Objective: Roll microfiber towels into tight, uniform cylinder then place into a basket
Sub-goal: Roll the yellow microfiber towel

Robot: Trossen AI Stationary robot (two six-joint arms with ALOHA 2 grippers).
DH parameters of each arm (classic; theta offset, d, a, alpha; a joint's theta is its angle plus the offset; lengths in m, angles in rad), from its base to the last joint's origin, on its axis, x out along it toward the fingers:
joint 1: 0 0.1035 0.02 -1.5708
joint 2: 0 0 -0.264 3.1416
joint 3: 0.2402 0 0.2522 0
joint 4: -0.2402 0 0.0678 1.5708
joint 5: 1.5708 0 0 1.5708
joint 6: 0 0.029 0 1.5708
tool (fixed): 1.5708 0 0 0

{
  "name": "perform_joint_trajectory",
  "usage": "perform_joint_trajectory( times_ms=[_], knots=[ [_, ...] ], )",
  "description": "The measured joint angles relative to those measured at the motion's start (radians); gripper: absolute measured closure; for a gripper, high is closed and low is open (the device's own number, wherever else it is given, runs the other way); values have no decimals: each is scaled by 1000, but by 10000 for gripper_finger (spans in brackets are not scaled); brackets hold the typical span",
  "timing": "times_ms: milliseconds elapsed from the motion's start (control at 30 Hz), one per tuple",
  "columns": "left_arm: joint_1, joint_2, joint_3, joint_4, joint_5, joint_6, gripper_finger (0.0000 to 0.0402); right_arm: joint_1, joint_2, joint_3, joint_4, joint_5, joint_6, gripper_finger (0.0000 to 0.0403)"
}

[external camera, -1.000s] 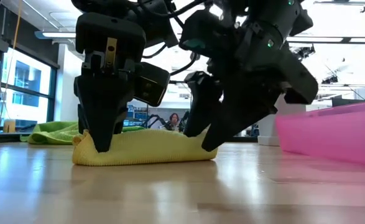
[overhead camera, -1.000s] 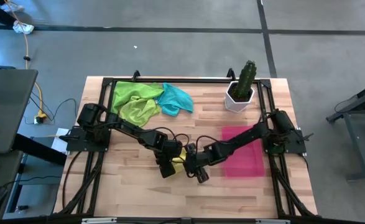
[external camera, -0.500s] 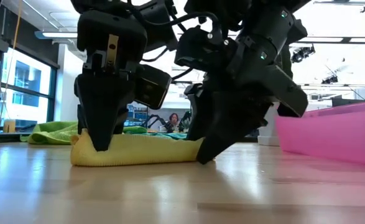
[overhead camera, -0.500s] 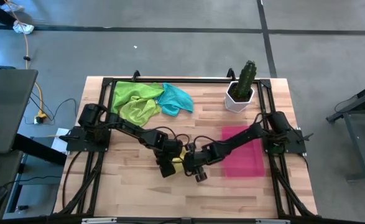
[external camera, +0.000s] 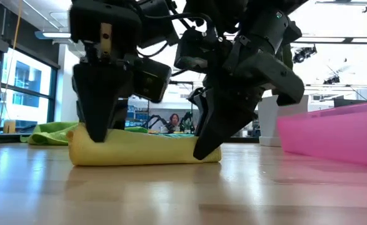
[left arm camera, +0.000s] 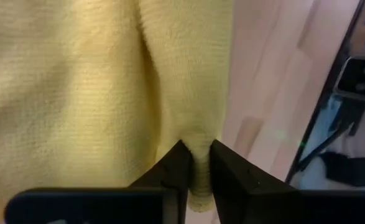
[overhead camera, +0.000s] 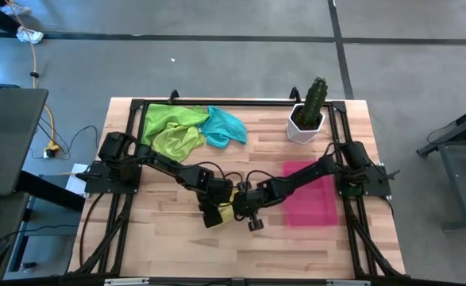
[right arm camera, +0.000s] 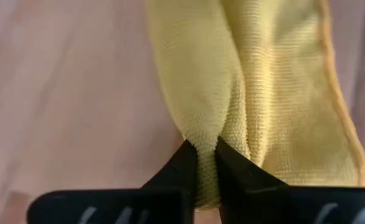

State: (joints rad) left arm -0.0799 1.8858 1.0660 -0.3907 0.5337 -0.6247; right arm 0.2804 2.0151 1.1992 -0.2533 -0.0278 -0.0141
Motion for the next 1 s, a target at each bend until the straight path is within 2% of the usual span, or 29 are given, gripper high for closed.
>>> perform_joint_trajectory(
  times_ms=[100,400,500,733,833,1000],
  knots=[
    [-6,-25,1,-28,-31,54,335,-3,0,0,-1,-13,12,397],
    [-16,-60,3,-174,-337,104,282,-14,1,-2,0,-38,23,391],
    [-9,-77,4,-260,-395,123,274,-20,1,-2,-2,-65,64,391],
    [-56,-121,0,-393,-456,109,273,-71,1,-5,-16,-291,220,391],
    [-108,-145,2,-359,-471,97,273,-108,4,-5,-9,-396,277,391],
    [-229,-189,1,-309,-610,102,273,-174,8,-9,-11,-541,365,391]
  ],
)
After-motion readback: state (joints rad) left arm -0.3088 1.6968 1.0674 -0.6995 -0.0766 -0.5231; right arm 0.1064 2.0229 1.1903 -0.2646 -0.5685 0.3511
